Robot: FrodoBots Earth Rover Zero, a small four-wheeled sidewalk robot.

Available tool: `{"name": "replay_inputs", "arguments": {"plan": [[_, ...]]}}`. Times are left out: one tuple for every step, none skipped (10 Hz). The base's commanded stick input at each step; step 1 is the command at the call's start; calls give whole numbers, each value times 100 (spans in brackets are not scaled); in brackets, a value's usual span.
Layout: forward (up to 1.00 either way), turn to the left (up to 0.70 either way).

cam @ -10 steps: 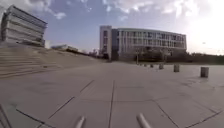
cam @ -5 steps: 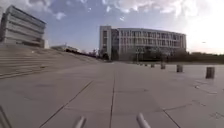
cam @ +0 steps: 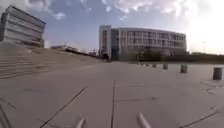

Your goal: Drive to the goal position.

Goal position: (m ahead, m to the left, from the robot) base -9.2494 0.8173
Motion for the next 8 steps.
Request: {"name": "replay_inputs", "arguments": {"plan": [[70,0],[70,0],[70,0],[70,0],[70,0],[70,0],[70,0],[70,0]]}}
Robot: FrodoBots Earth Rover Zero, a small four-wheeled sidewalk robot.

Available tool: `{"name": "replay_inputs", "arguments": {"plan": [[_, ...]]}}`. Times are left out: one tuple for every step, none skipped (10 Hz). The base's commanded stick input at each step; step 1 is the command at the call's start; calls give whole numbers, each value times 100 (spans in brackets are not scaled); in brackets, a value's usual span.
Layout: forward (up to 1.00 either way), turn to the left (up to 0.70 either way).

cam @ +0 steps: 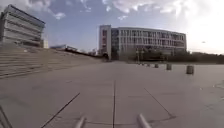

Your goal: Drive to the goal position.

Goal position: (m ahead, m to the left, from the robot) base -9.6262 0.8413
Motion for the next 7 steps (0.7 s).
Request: {"name": "replay_inputs", "arguments": {"plan": [[70,0],[70,0],[70,0],[70,0],[70,0],[70,13],[70,27]]}}
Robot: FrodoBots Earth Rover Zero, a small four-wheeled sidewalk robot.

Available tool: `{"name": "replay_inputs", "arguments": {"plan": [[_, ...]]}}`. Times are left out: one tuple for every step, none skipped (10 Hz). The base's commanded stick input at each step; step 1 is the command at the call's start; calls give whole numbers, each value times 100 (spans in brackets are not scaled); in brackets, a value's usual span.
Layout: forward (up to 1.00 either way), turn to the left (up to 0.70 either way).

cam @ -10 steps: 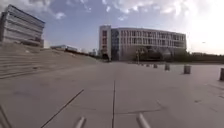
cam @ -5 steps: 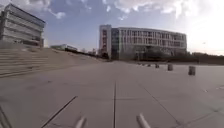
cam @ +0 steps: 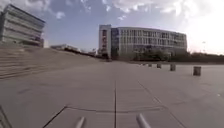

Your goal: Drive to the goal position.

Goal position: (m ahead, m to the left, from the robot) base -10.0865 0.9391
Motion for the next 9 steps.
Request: {"name": "replay_inputs", "arguments": {"plan": [[70,11],[70,0],[70,0],[70,0],[70,0],[70,0],[70,0],[70,0],[70,0]]}}
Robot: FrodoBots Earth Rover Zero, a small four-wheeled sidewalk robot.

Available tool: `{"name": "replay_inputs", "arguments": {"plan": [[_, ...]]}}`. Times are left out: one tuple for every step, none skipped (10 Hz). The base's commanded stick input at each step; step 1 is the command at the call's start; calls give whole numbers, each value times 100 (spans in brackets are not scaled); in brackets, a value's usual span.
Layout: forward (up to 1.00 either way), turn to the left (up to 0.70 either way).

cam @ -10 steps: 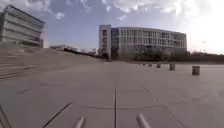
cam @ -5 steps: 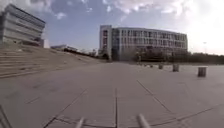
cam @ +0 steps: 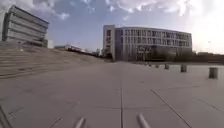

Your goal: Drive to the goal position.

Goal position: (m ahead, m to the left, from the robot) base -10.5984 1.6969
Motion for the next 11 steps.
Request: {"name": "replay_inputs", "arguments": {"plan": [[70,5],[70,24],[70,27],[70,27],[70,27],[70,27],[70,27],[70,27],[70,27],[70,27],[70,27]]}}
